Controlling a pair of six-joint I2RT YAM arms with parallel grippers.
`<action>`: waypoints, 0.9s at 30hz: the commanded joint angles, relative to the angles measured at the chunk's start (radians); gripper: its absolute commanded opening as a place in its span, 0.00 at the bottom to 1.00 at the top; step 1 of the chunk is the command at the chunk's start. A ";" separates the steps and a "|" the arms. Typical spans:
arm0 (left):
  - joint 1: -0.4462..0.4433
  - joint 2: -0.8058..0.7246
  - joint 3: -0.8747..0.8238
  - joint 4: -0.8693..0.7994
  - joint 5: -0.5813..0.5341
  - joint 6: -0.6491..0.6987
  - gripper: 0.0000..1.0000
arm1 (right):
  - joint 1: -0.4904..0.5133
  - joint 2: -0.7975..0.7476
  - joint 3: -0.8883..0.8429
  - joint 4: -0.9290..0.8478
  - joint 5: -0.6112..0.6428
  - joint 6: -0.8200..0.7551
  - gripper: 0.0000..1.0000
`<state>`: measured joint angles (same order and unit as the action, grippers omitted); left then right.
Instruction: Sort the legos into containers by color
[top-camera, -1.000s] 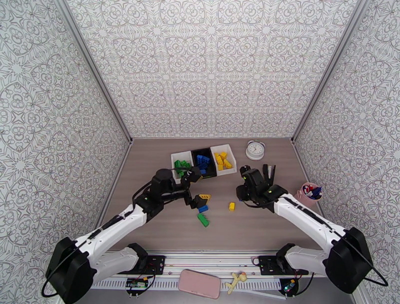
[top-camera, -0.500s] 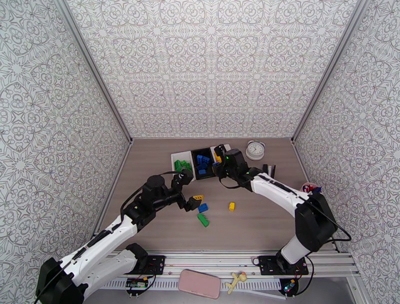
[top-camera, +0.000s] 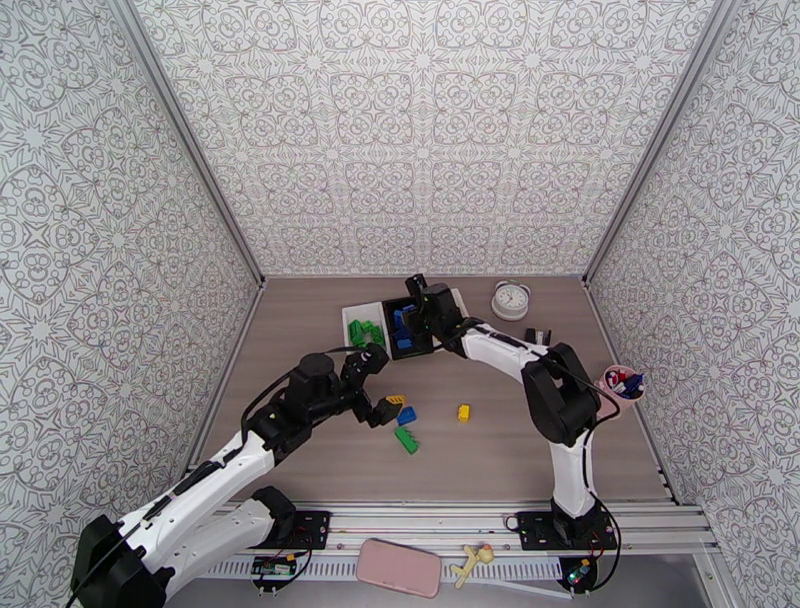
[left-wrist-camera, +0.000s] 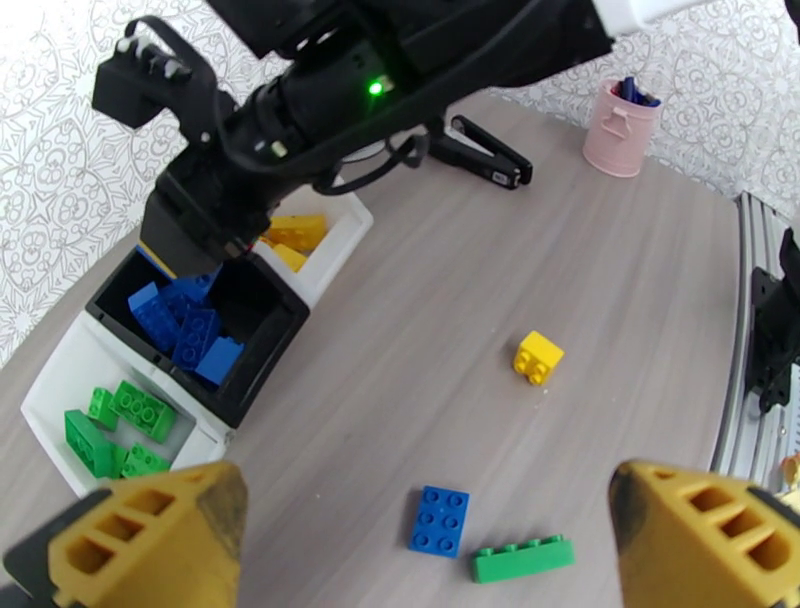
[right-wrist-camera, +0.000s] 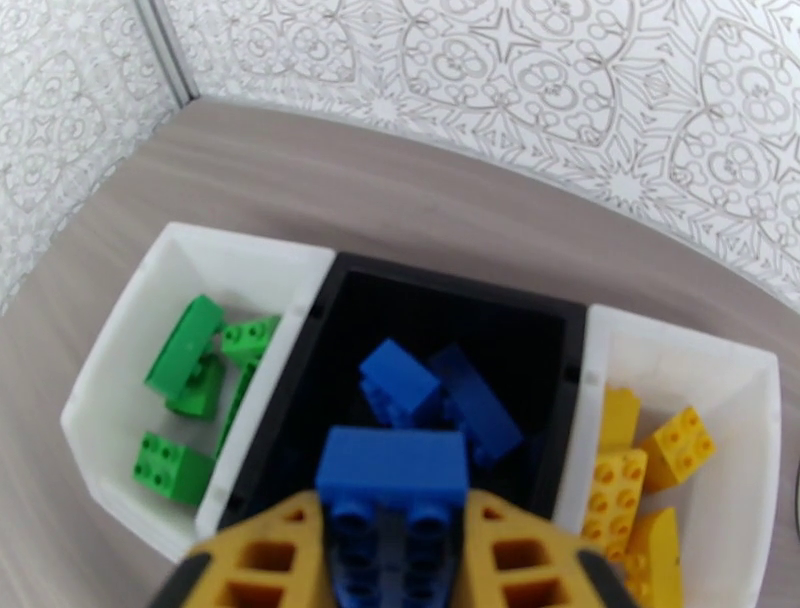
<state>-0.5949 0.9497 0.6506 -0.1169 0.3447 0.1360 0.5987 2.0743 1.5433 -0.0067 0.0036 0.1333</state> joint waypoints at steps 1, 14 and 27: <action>-0.007 -0.005 0.026 -0.024 -0.019 0.013 1.00 | 0.005 0.056 0.077 0.007 0.041 -0.020 0.27; -0.008 0.026 0.049 -0.045 -0.177 -0.031 1.00 | 0.003 -0.021 0.041 0.028 0.042 -0.044 0.62; -0.044 0.162 0.120 -0.159 -0.172 0.027 1.00 | -0.047 -0.433 -0.407 0.132 -0.056 -0.099 0.93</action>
<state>-0.6250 1.0840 0.7319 -0.2188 0.1837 0.1352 0.5743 1.7088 1.2072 0.1036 -0.0002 0.0391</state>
